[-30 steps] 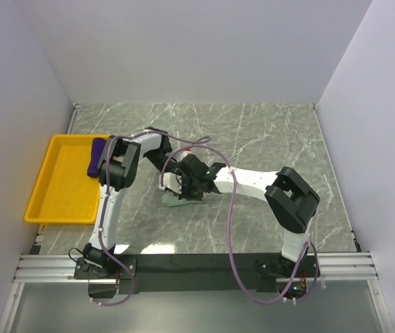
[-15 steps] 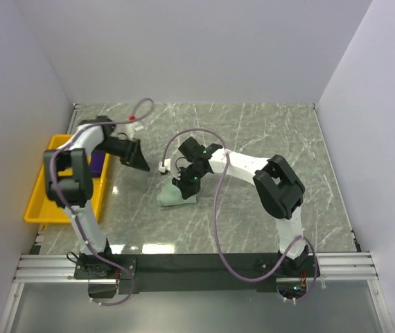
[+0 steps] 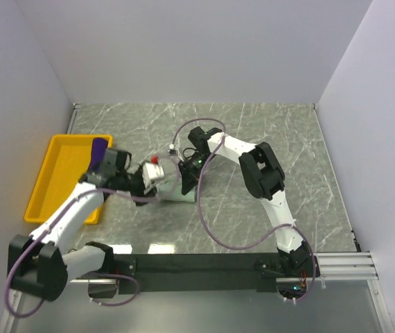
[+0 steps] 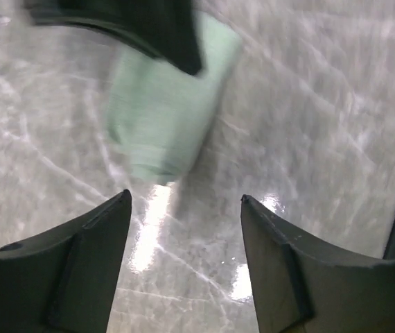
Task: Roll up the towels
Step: Roll the towel, then place the rolled towel into the container
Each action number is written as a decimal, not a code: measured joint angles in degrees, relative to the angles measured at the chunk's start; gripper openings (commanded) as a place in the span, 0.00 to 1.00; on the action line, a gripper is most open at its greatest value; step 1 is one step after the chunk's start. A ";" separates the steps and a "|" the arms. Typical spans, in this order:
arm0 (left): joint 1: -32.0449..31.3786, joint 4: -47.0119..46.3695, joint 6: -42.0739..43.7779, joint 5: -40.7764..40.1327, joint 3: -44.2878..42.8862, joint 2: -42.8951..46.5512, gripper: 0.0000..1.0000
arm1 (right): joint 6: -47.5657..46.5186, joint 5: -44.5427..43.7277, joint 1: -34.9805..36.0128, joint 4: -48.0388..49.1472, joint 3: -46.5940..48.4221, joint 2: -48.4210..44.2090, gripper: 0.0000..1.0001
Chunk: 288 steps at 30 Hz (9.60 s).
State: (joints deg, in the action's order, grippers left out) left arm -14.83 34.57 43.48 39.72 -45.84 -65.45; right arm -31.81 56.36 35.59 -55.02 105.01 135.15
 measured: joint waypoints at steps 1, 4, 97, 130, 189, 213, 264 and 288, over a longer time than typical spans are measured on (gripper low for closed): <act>-2.32 -1.66 1.55 -2.03 2.69 1.68 0.71 | 0.33 0.96 -0.31 -0.57 0.55 0.68 0.00; -8.83 -5.55 5.44 -6.75 6.78 2.23 0.70 | 1.64 4.04 -1.18 -1.86 1.73 2.62 0.00; 14.69 28.24 -6.71 17.94 -37.75 -53.70 0.66 | -9.66 -36.00 12.96 27.26 -24.63 -23.08 0.00; -18.29 -33.53 7.32 -19.30 15.34 -6.12 0.81 | -5.84 -18.97 5.84 4.50 -0.96 -7.26 0.00; 8.72 9.73 -20.96 -5.90 -28.09 -36.39 0.00 | 10.78 -14.62 -22.32 -2.60 1.57 -13.84 0.94; 43.95 3.65 -22.27 -22.01 -41.07 -44.00 0.00 | 12.46 -13.09 -22.51 -1.79 -0.74 -13.70 0.95; 40.09 1.49 -29.62 -18.08 -46.10 -52.19 0.64 | 12.48 -12.72 -22.51 -0.04 -6.80 -13.99 1.00; 10.75 1.88 -24.61 -21.68 -52.09 -35.65 0.99 | 13.62 -19.37 -23.91 0.57 -8.83 -29.75 1.00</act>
State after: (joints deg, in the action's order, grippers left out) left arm -4.08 36.45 18.87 18.04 -97.93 -101.10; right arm -18.20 36.99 11.68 -54.46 96.18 105.41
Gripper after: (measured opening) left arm 0.995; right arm 0.996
